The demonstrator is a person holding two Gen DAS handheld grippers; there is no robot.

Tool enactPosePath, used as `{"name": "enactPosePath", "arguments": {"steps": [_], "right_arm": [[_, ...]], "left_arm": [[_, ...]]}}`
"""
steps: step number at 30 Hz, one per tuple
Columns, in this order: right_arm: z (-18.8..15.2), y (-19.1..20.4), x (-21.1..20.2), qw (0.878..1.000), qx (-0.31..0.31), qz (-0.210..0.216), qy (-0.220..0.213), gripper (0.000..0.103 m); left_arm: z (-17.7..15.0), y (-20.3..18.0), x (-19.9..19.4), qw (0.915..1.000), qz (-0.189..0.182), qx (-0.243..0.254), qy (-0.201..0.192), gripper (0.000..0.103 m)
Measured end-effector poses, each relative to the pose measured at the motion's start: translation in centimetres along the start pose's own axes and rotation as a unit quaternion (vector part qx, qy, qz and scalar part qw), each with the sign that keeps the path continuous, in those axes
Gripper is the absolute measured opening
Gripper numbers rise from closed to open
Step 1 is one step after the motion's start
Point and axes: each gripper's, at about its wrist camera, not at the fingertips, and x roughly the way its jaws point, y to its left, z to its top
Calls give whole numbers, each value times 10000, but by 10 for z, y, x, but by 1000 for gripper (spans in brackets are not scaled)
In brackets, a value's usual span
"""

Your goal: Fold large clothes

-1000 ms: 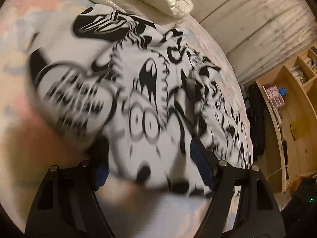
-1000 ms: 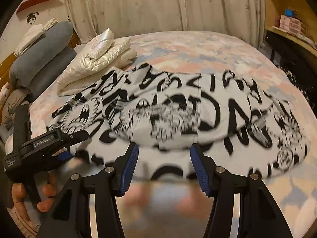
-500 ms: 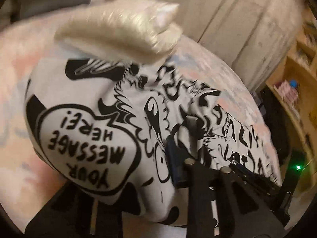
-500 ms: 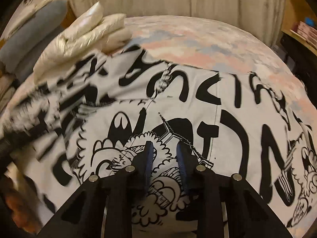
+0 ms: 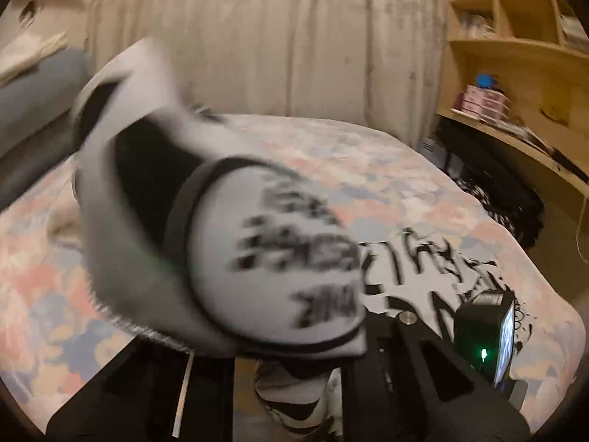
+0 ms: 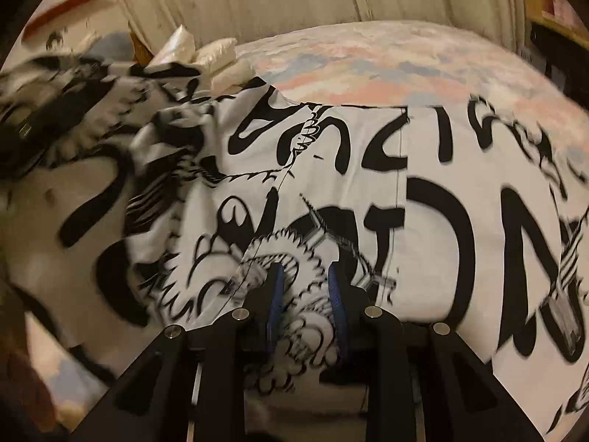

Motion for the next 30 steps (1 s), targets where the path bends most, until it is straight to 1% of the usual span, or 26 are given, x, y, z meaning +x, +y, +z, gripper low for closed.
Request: {"name": "enactPosePath", "arguments": {"steps": [2, 4, 6, 8, 9, 10, 12, 13, 14, 16, 17, 19, 20, 22, 23, 26, 30], "right_arm": [[-4, -16, -16, 9993, 272, 248, -6, 25], [-7, -36, -37, 9981, 546, 246, -141, 25], [-10, -67, -65, 9953, 874, -17, -418, 25], [-13, -100, -93, 9885, 1215, -506, -744, 25], [-15, -121, -109, 9819, 1426, -811, -945, 25], [-18, -140, -123, 9747, 1619, -1066, -1111, 25], [-25, -168, -145, 9617, 1902, -1412, -1377, 25], [-28, -180, -154, 9567, 1993, -1535, -1466, 25], [-34, -193, -164, 9504, 2085, -1712, -1547, 25], [-41, -211, -171, 9421, 2175, -2014, -1569, 25], [-43, -216, -171, 9393, 2223, -2111, -1539, 25], [-49, -225, -170, 9370, 2312, -2171, -1464, 25], [-55, -230, -169, 9365, 2374, -2160, -1413, 25], [-61, -238, -170, 9359, 2453, -2124, -1370, 25], [-64, -241, -171, 9355, 2491, -2103, -1365, 25], [-76, -247, -176, 9358, 2535, -2049, -1344, 25], [-70, -251, -170, 9369, 2513, -2055, -1298, 25]], "left_arm": [[5, -27, -2, 9997, -130, 223, -53, 11], [9, -55, 0, 9986, -264, 444, -85, 11], [9, -85, 2, 9968, -430, 664, -97, 11], [7, -119, 8, 9938, -646, 902, -91, 11], [5, -129, 10, 9926, -732, 970, -80, 11], [2, -149, 15, 9902, -898, 1072, -55, 11], [-8, -178, 24, 9856, -1158, 1230, 11, 11], [-15, -195, 31, 9825, -1265, 1360, 105, 11], [-25, -210, 37, 9794, -1322, 1513, 220, 11], [-47, -239, 51, 9722, -1387, 1832, 438, 11], [-63, -256, 61, 9673, -1381, 2052, 560, 10], [-88, -278, 76, 9596, -1372, 2327, 784, 10], [-100, -287, 81, 9555, -1386, 2449, 888, 10], [-111, -299, 84, 9521, -1339, 2621, 830, 10], [-111, -301, 84, 9517, -1314, 2658, 793, 11], [-109, -295, 88, 9517, -1399, 2577, 909, 11], [-101, -292, 86, 9473, -1343, 2743, 967, 16]]}}
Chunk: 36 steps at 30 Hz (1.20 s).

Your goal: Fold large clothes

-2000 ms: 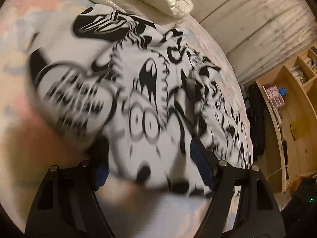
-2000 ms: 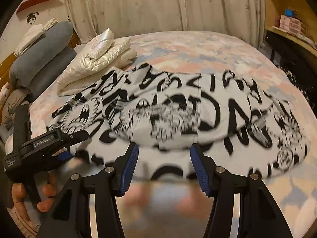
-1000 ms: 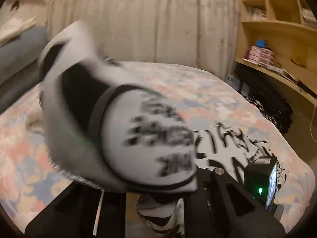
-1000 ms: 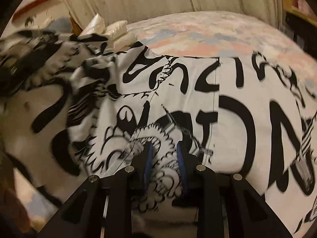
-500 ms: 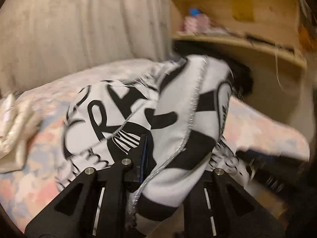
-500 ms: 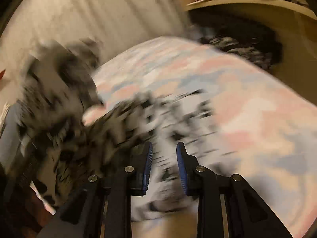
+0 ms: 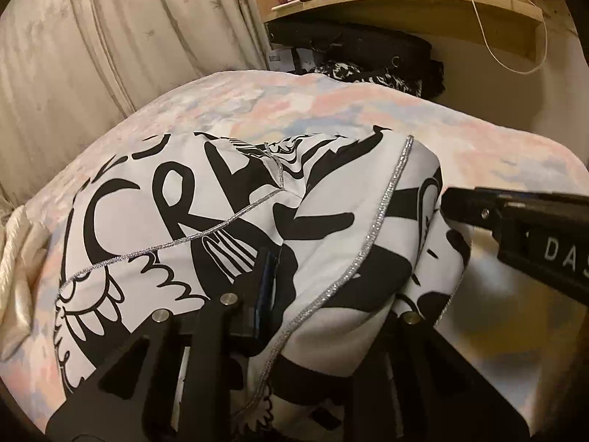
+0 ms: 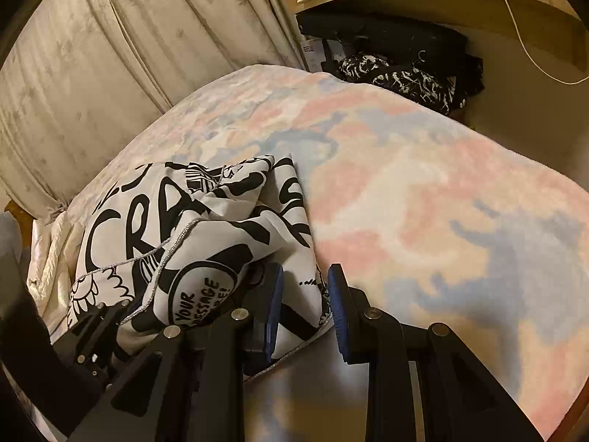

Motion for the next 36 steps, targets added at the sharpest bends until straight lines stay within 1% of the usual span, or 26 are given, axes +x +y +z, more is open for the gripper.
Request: {"name": "enactPosePath", "arguments": {"steps": [2, 3, 4, 6, 8, 11, 14, 17, 20, 21, 22, 25, 27, 28, 30, 32, 34, 35, 36], "right_arm": [[2, -1, -3, 10000, 21, 3, -48, 33], [3, -2, -6, 9999, 42, -20, -94, 41], [5, -3, -9, 9999, 54, -23, -135, 45], [6, -2, -19, 9998, 38, 13, -210, 46], [7, -1, -29, 9997, 28, 32, -255, 46], [14, 0, -42, 9995, 26, 132, -290, 46], [21, 2, -55, 9991, 44, 326, -271, 48], [31, 7, -62, 9980, 25, 601, -196, 51], [44, 14, -57, 9951, -24, 982, 58, 54], [48, 18, -52, 9938, -62, 1092, 195, 58], [51, 23, -46, 9926, -101, 1171, 314, 59], [59, 32, -26, 9890, -209, 1322, 637, 59], [62, 36, -4, 9847, -213, 1414, 996, 59], [63, 38, 5, 9819, -217, 1494, 1146, 59], [64, 40, 26, 9788, -195, 1483, 1402, 59], [65, 43, 47, 9754, -179, 1504, 1603, 59], [64, 45, 64, 9727, -141, 1492, 1774, 59], [63, 46, 72, 9723, -145, 1489, 1794, 58], [63, 47, 76, 9732, -173, 1453, 1772, 45]], "left_arm": [[4, 0, -7, 10000, -26, 7, 73, 18], [4, 2, -16, 9999, -38, 6, 117, 22], [4, 5, -21, 9998, -68, -6, 184, 25], [4, 10, -31, 9994, -124, -41, 313, 43], [2, 12, -41, 9990, -139, -14, 429, 48], [-4, 15, -62, 9982, -316, 3, 511, 50], [-9, 24, -85, 9970, -534, -90, 557, 53], [-12, 42, -112, 9951, -754, -320, 553, 53], [-11, 70, -128, 9923, -890, -648, 576, 53], [-10, 82, -131, 9911, -908, -780, 578, 53], [-9, 92, -132, 9903, -902, -885, 572, 53], [-9, 130, -127, 9875, -719, -1247, 647, 52], [-11, 157, -119, 9825, -709, -1559, 734, 47], [-12, 167, -114, 9803, -724, -1663, 778, 46], [-12, 189, -103, 9766, -709, -1846, 851, 43], [-10, 199, -92, 9760, -672, -1883, 859, 43], [-9, 209, -76, 9715, -836, -2010, 936, 43], [-9, 209, -70, 9713, -874, -2016, 913, 43], [-8, 210, -67, 9725, -840, -1975, 901, 43]]}}
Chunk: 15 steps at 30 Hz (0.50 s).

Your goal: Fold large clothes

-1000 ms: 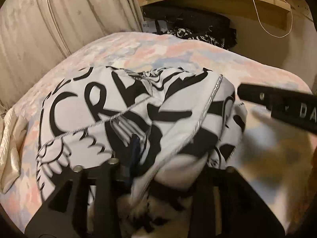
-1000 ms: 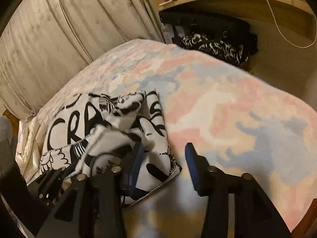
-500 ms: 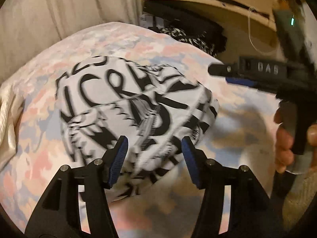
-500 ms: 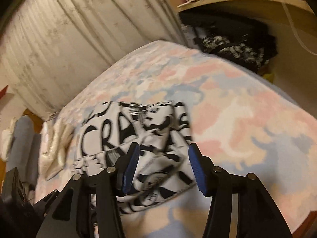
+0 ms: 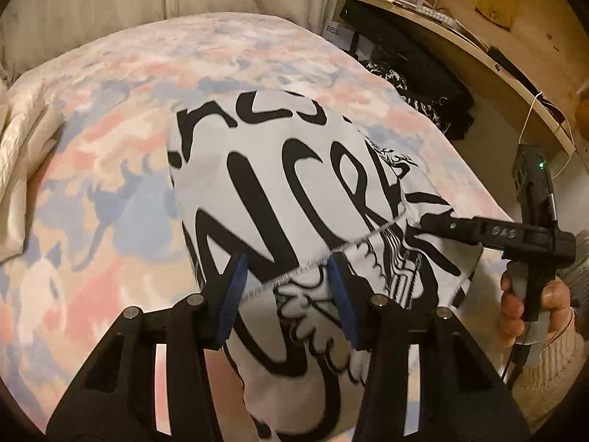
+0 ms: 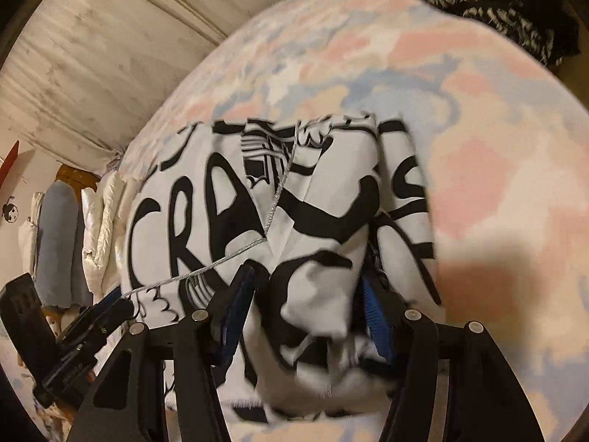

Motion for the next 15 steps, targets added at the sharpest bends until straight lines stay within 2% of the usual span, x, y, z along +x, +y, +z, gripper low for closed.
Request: {"name": "enactPosePath", "arguments": {"steps": [1, 2, 3, 4, 7, 9, 11, 13, 15], "right_arm": [[1, 1, 3, 10000, -52, -51, -12, 32], [1, 1, 5, 9999, -95, 4, -44, 28], [0, 2, 2, 9998, -130, 83, -158, 18], [-2, 4, -6, 9992, -213, 66, -319, 15], [-16, 8, -44, 9943, -380, 77, -996, 12], [-29, 3, -65, 9914, -348, 75, -1259, 12], [-39, -4, -64, 9918, -360, -137, -1220, 11], [-45, -13, -46, 9934, -409, -438, -980, 11], [-46, -18, -35, 9937, -402, -499, -921, 11]], "left_arm": [[2, 0, 4, 9999, 85, 95, -15, 43], [3, -2, 7, 9998, 139, 153, -19, 43], [4, -5, 9, 9996, 198, 214, -15, 42], [4, -9, 12, 9993, 236, 283, 1, 42], [5, -19, 21, 9986, 265, 443, 59, 42], [0, -28, 28, 9976, 289, 620, 94, 41], [-6, -37, 38, 9960, 405, 794, 118, 41], [-12, -43, 48, 9944, 567, 890, 107, 41], [-17, -47, 54, 9928, 742, 935, 30, 41]]}}
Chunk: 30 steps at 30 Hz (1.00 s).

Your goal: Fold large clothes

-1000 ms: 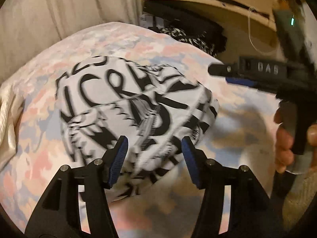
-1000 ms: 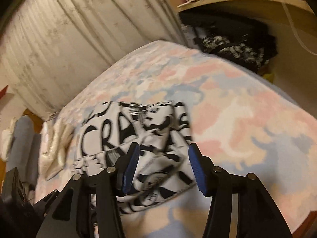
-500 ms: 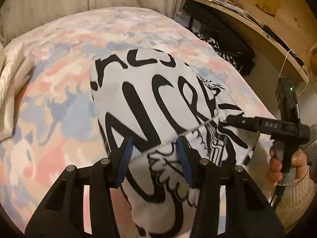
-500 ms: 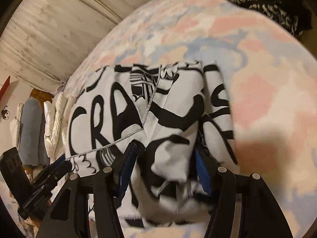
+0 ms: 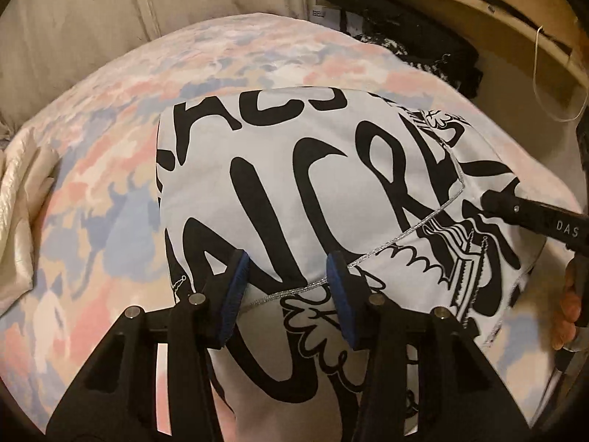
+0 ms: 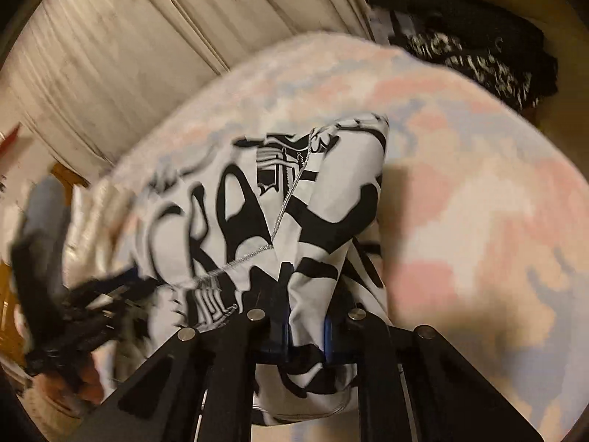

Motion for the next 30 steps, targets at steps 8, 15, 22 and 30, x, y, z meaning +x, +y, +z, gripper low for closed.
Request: {"name": "enactPosePath", "arguments": {"steps": [8, 15, 22, 30], "right_arm": [[8, 17, 21, 9981, -555, -223, -153, 11], [11, 10, 45, 9991, -384, -167, 65, 13], [26, 27, 14, 9981, -440, -385, 199, 44], [54, 75, -7, 9916, -920, -786, -453, 45]], "left_arm": [[-10, 5, 7, 9986, 318, -320, -271, 40], [-22, -2, 15, 9966, 621, -232, -495, 41], [-10, 14, -15, 9972, 339, -545, -381, 41], [31, 26, -26, 9950, 477, -709, -522, 41]]}}
